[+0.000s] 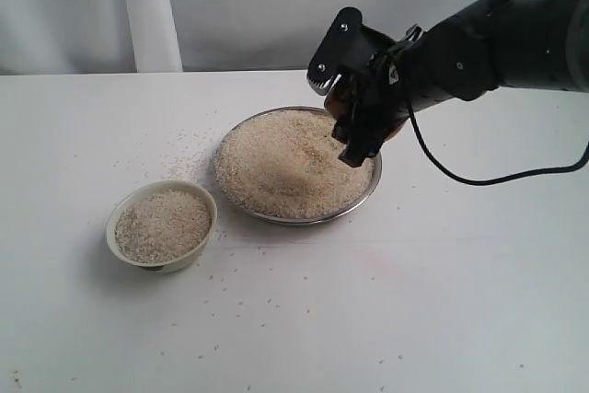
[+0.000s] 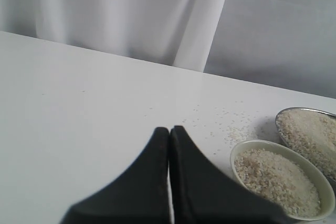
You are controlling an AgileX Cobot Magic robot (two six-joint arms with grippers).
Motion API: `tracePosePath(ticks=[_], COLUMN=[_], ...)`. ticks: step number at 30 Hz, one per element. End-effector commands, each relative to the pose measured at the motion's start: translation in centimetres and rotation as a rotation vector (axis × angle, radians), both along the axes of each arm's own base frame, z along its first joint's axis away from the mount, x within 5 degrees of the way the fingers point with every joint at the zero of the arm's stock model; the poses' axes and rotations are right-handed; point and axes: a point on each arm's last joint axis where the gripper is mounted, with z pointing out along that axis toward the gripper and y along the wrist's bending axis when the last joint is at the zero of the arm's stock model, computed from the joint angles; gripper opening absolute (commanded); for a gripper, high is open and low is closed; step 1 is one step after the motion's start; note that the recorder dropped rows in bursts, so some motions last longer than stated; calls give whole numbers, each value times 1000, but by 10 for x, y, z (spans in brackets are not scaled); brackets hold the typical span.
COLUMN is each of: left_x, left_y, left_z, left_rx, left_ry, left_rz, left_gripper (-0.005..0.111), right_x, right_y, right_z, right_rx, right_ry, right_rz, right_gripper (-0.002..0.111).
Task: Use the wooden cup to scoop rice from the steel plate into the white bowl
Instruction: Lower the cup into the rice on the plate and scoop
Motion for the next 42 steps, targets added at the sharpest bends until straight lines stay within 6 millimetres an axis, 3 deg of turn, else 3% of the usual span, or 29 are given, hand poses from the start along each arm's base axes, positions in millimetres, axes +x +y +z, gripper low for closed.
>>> tracePosePath(ticks=[1,14,23,25,28,33,36,42], left_x=[0,0,0,0,0,0,0,0], left_y=[0,0,0,0,0,0,0,0], left_z=[0,0,0,0,0,0,0,0], left_rx=[-4,-4,-4,-4,-4,-4,-4,-4], left_ry=[-1,-1,-1,-1,-1,-1,-1,-1], left_rz=[-4,-4,-4,-4,-4,-4,-4,-4], left_gripper=[0,0,0,0,0,0,0,0], right_x=[-9,-14,6,4,-10,-9,-7,12], right_y=[7,7,-1,5,27,24,22,11], right_z=[-3,-6,8,5,-2,-2,-6,-39], right_rx=[20,-76,-89,-16,176,167,88,-250], right_ry=[82,91,-182,-219,-205,-201,-225,-299], right_rz=[89,153,-62,-29,199,208,257,275], right_gripper=[0,0,0,0,0,0,0,0])
